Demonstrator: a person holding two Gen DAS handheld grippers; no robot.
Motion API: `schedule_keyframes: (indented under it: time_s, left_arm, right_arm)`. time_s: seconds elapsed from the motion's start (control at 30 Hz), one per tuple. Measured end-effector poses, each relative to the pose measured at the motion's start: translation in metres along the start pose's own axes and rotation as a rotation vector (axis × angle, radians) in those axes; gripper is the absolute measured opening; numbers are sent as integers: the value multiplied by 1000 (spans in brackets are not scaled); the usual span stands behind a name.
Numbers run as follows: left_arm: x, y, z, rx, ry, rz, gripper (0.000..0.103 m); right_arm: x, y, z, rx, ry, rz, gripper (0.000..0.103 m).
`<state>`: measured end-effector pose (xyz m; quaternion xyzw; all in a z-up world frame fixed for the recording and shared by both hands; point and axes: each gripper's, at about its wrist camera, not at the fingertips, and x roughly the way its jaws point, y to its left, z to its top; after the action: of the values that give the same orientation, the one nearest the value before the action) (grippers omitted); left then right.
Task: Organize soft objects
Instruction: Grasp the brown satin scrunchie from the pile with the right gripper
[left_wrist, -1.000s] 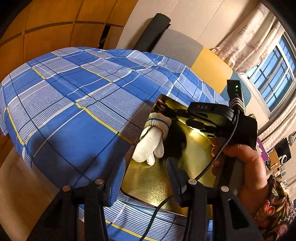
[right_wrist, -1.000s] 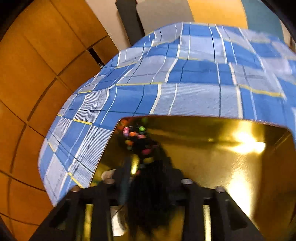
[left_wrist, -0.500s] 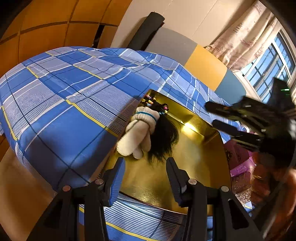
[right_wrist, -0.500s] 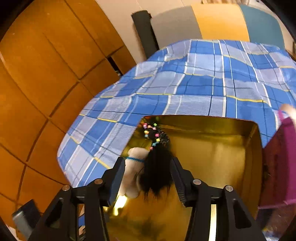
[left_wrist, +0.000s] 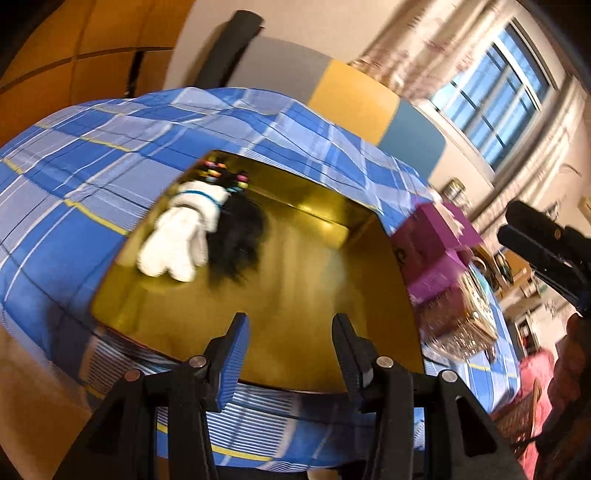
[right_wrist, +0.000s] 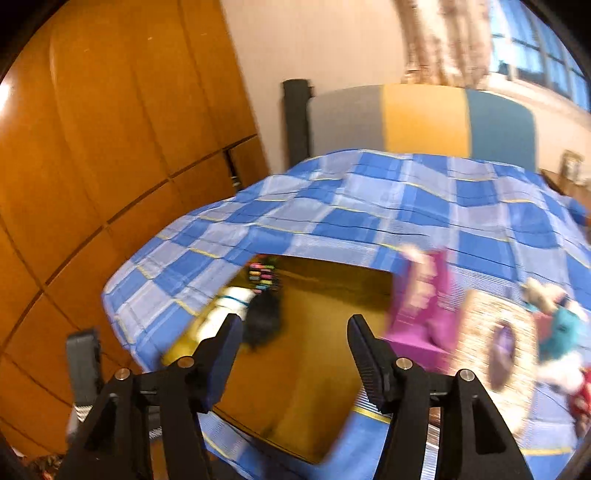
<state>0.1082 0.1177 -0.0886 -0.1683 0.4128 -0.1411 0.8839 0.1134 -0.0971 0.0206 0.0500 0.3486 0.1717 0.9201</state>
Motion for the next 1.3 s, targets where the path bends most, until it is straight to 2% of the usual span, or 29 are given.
schedule_keyframes:
  time_s: [0.2,0.37,0.53,0.7,0.8,1.07,1.2,1.3]
  left_arm:
    - [4,-41,-11,105,31,-33,47]
    - [10,-75,-20,185,73,-78,47]
    - [14,-109,-29,260,109,-118,47]
    - [19,-139,-40,320,164,-163,47]
    - [22,-154,-45,349,184,-178,47]
    - [26,-184,-55,405,232,-198,47]
    - [27,-197,-60,438,243,-192,47]
    - [30,-205,-61,447,253,-192,47]
  right_arm:
    - [-42,-79,-30,116,9,-157,62]
    - [-66,-159,-61,239,69,-320,62]
    - [-86,-235,-83,297,136,-509,72]
    - [-113,-318,-99,433,168,-639,78]
    - [-116,-349,-107,498,215,-669,78]
    - [-86,-401,-126,569,383,-631,78]
    - [-74,-414,-132,595,390,-580,77]
    - [-70,-415,-132,570,375,-555,71]
